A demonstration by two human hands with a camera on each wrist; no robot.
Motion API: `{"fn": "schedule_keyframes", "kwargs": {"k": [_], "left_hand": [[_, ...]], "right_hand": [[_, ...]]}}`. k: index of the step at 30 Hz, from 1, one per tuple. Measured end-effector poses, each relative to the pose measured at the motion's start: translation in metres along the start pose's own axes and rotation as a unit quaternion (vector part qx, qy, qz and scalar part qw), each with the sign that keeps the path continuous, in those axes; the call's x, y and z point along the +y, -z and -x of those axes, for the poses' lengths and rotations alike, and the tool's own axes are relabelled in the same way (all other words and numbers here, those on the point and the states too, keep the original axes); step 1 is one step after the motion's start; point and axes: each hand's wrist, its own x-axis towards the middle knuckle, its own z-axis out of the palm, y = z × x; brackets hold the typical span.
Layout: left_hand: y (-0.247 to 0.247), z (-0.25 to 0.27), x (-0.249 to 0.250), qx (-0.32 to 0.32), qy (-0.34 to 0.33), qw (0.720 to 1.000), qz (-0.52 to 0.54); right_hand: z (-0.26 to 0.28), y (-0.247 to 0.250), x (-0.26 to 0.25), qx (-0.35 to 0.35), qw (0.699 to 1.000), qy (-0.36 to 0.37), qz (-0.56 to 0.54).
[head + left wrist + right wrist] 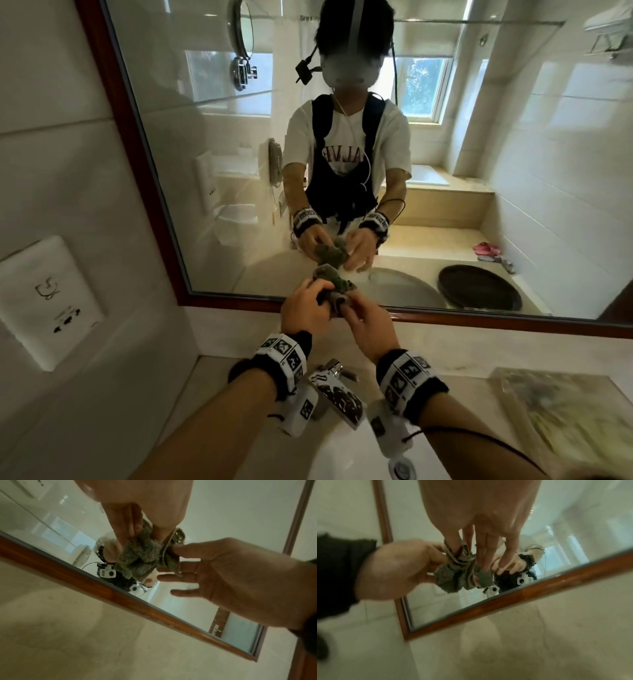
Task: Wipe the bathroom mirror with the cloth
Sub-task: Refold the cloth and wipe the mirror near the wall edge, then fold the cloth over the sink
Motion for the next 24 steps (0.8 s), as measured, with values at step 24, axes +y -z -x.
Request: {"fn": "schedule_keyframes", "kwargs": {"k": [24], "left_hand": [[-0.039, 0.142, 0.088, -0.188, 0.077, 0.960, 0.194]], "right_hand": [[0.151, 0.110, 0.037, -0.042, 0.865, -0.254, -0.430]]}}
